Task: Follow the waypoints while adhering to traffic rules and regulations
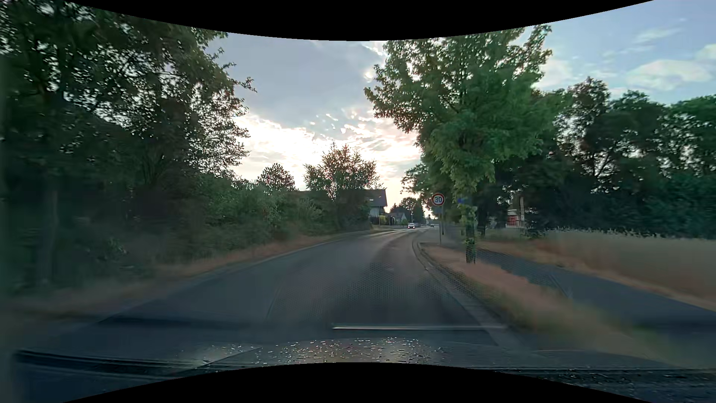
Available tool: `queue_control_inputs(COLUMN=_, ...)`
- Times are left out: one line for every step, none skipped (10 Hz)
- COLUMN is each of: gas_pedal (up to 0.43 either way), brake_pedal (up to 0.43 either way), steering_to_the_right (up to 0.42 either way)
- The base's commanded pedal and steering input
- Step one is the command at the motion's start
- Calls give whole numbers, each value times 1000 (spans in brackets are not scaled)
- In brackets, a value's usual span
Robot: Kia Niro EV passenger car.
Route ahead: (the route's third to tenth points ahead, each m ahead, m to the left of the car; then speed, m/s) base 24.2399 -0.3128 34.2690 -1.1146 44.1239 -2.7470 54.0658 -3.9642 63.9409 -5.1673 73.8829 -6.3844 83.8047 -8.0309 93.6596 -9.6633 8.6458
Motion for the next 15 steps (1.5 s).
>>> queue_control_inputs(gas_pedal=0, brake_pedal=152, steering_to_the_right=-4)
queue_control_inputs(gas_pedal=0, brake_pedal=152, steering_to_the_right=-3)
queue_control_inputs(gas_pedal=0, brake_pedal=152, steering_to_the_right=-1)
queue_control_inputs(gas_pedal=0, brake_pedal=152, steering_to_the_right=3)
queue_control_inputs(gas_pedal=0, brake_pedal=152, steering_to_the_right=6)
queue_control_inputs(gas_pedal=0, brake_pedal=128, steering_to_the_right=11)
queue_control_inputs(gas_pedal=0, brake_pedal=98, steering_to_the_right=17)
queue_control_inputs(gas_pedal=0, brake_pedal=67, steering_to_the_right=21)
queue_control_inputs(gas_pedal=0, brake_pedal=18, steering_to_the_right=24)
queue_control_inputs(gas_pedal=0, brake_pedal=0, steering_to_the_right=24)
queue_control_inputs(gas_pedal=0, brake_pedal=0, steering_to_the_right=23)
queue_control_inputs(gas_pedal=0, brake_pedal=0, steering_to_the_right=23)
queue_control_inputs(gas_pedal=0, brake_pedal=0, steering_to_the_right=23)
queue_control_inputs(gas_pedal=0, brake_pedal=0, steering_to_the_right=23)
queue_control_inputs(gas_pedal=0, brake_pedal=0, steering_to_the_right=23)
